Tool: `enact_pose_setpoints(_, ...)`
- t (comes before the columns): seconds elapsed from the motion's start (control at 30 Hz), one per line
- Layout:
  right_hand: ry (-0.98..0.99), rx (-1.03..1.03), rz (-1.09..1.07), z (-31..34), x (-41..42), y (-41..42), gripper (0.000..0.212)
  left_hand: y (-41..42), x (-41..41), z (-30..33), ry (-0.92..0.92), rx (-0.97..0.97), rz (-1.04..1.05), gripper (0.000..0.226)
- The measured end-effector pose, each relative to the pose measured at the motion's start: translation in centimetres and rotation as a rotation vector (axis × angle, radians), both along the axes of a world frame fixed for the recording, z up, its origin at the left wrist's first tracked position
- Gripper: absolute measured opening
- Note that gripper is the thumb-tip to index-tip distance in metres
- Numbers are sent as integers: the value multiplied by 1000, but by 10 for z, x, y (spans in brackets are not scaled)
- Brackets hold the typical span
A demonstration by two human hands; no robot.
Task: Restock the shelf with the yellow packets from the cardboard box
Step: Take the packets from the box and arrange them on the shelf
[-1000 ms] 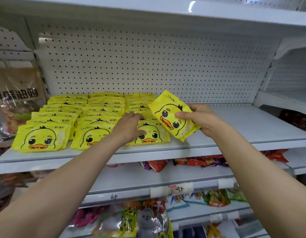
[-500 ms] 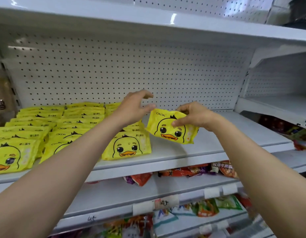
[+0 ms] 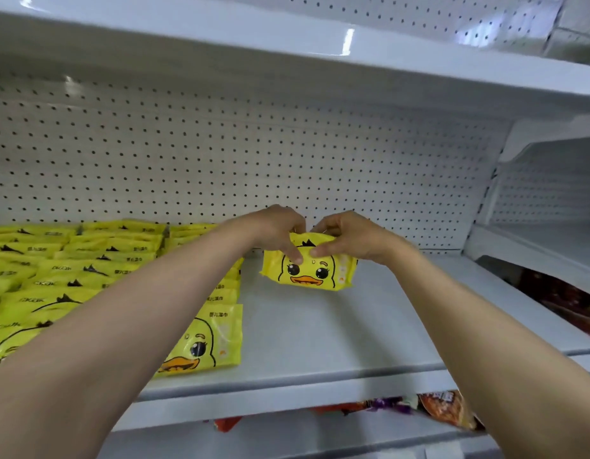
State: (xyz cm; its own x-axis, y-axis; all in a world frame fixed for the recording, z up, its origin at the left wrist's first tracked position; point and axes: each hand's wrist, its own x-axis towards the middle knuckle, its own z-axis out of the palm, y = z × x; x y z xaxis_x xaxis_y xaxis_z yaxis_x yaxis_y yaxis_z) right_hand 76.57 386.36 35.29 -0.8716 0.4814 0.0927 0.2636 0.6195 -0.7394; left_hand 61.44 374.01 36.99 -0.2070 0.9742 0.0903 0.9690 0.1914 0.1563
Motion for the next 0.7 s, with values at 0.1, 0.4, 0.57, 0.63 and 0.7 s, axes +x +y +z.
enact_pose_setpoints(0.1,6,4,16,-11,-15,27,37,17,-18,-7,-16,10,49,59)
enact_pose_setpoints(0.4,106,-104,110,-39,-47,73,24,44,-67,-38,-131,15,186,59)
enact_pose_setpoints(0.57,72,46,64,-50,-73,89,27,54,-79,-47,-120,5,230,53)
enact_pose_setpoints(0.63,60,89,46,-53,-81,92,28,57,-81,-50,-98,2,246,52)
enact_pose_setpoints(0.7,44,141,27,-56,-90,94,27,60,-84,-53,-90,14,262,50)
